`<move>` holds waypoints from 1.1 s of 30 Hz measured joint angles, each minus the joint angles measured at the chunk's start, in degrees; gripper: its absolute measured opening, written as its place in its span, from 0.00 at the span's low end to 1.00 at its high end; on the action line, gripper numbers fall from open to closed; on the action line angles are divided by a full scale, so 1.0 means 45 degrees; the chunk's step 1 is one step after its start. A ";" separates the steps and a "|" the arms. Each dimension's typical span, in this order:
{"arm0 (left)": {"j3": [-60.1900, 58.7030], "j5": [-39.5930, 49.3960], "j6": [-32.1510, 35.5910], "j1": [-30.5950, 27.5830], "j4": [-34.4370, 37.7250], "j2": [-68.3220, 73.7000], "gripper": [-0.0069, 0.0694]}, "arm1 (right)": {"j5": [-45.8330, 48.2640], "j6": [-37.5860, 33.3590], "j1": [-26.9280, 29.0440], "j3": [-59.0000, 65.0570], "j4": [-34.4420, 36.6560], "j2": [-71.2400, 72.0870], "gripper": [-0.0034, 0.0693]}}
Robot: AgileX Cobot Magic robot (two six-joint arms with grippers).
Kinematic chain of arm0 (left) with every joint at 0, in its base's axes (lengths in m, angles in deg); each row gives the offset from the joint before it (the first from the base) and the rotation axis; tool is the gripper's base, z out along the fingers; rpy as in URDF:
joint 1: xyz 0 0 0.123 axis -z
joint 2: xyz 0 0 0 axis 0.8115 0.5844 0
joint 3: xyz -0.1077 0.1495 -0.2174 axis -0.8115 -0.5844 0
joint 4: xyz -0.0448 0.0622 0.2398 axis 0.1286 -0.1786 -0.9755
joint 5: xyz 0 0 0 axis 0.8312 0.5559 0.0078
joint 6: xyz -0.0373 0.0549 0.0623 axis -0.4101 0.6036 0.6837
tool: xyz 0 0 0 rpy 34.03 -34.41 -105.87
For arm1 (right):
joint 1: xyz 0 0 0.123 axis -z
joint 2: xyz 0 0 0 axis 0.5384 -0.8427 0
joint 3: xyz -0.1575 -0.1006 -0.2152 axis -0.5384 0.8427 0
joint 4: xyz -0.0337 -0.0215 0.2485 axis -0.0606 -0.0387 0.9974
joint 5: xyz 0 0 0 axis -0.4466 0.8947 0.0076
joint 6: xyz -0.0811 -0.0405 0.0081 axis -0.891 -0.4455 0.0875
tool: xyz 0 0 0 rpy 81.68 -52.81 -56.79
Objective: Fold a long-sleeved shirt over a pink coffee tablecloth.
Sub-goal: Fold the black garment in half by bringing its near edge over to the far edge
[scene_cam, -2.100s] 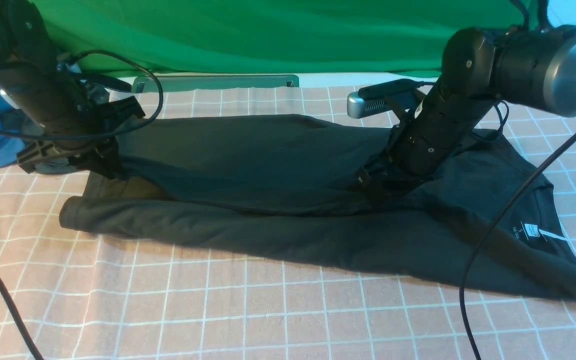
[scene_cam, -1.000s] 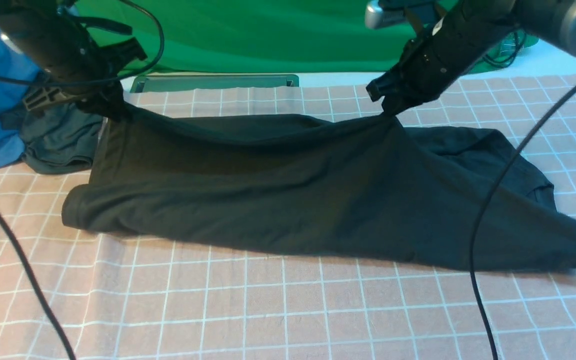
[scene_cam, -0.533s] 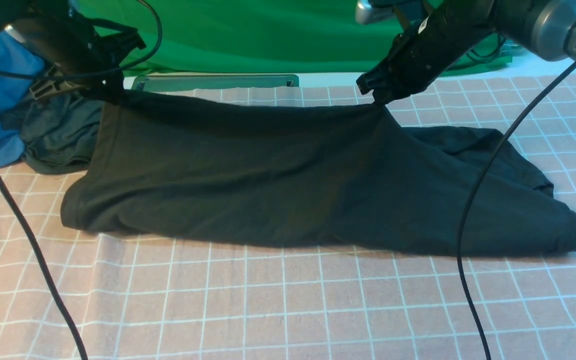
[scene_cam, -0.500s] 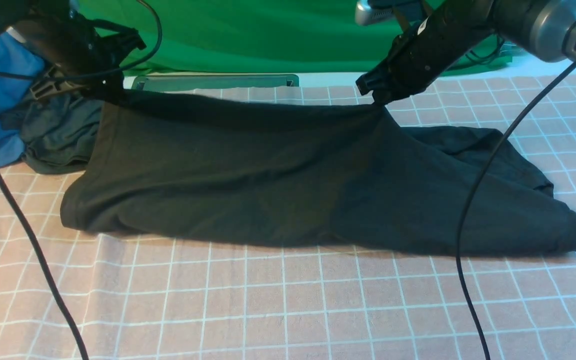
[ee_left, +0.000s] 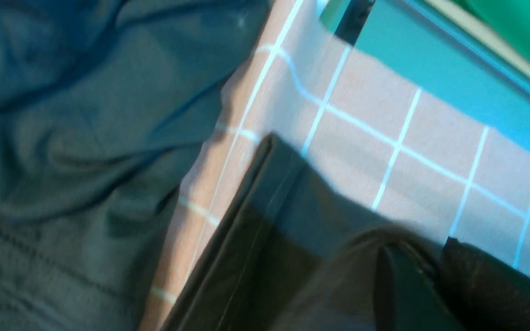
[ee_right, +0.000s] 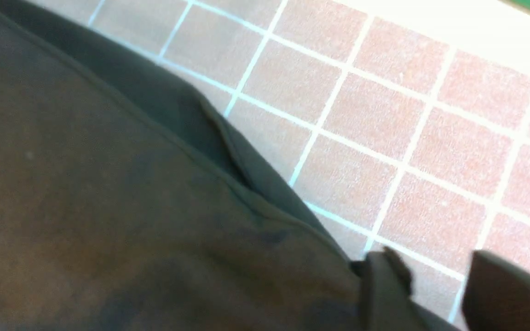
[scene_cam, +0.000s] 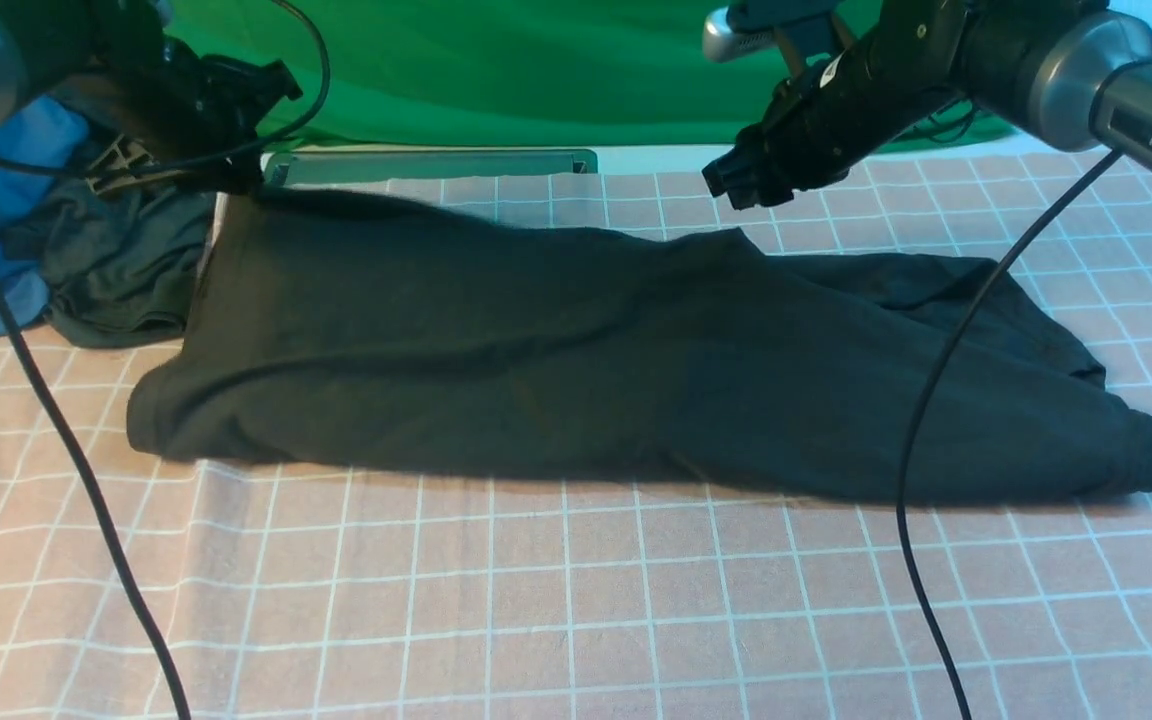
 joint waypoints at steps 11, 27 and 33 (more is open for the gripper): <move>0.0000 0.1329 0.2086 0.0011 0.1083 -0.1434 0.41 | 0.5415 -0.0696 0.1284 -0.0038 -0.1924 0.1704 0.38; -0.1690 0.3384 0.5136 0.3036 0.2571 -0.1440 0.10 | 0.6089 -0.1739 0.2324 -0.0027 -0.0210 -0.0440 0.54; -0.1916 0.3275 0.5136 0.3092 0.2231 -0.1426 0.10 | 0.6030 -0.2094 0.2242 -0.0027 -0.0211 -0.0832 0.55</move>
